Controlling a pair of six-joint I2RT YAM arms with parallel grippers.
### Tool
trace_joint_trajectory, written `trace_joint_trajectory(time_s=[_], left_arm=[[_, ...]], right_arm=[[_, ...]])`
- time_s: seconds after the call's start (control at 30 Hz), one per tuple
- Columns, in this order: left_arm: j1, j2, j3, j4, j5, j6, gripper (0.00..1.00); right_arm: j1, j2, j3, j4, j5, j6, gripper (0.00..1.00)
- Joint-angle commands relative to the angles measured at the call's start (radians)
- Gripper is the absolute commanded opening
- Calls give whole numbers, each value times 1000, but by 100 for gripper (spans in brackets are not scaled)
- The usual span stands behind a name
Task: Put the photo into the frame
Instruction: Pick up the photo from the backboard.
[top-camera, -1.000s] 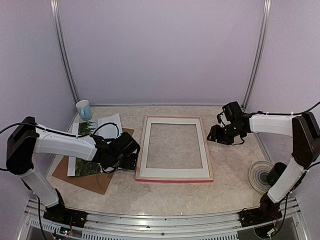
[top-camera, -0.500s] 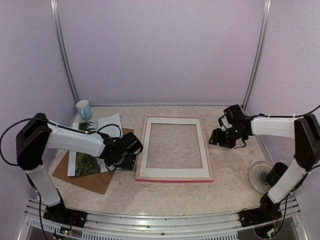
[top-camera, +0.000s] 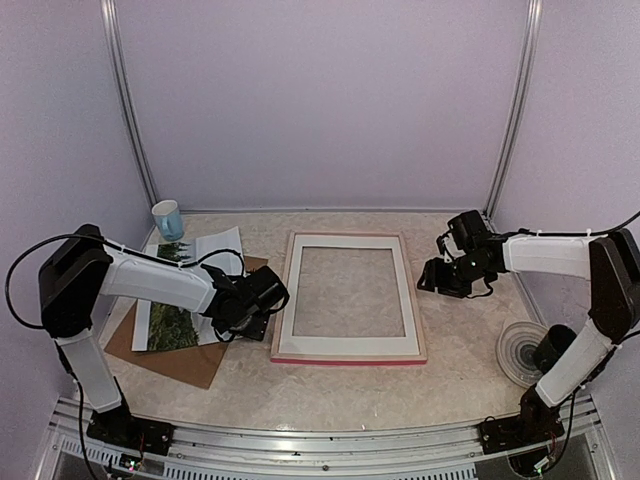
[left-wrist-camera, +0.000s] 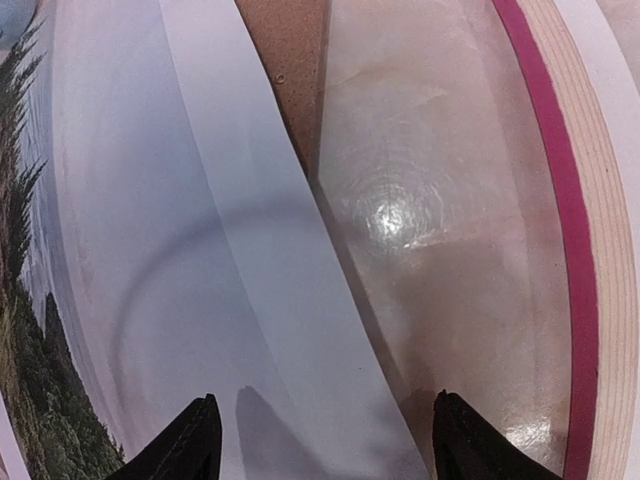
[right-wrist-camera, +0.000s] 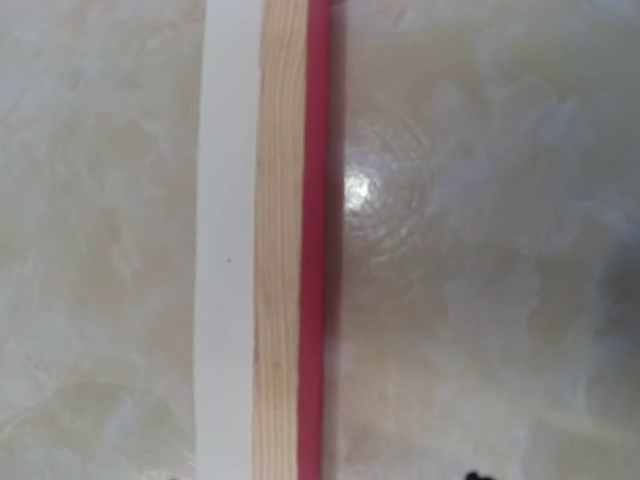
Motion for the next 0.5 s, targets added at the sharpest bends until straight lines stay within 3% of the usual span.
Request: trace_joint_trajectory(time_s=[0.0,0.47], left_arm=[[4,9,24,-18,-12,0,68],[-11,-13,40,-30,-15,0,44]], right_arm=[[6,-21,-11,21,-11,-13,61],[6,-26,-6,15,-12,-18,61]])
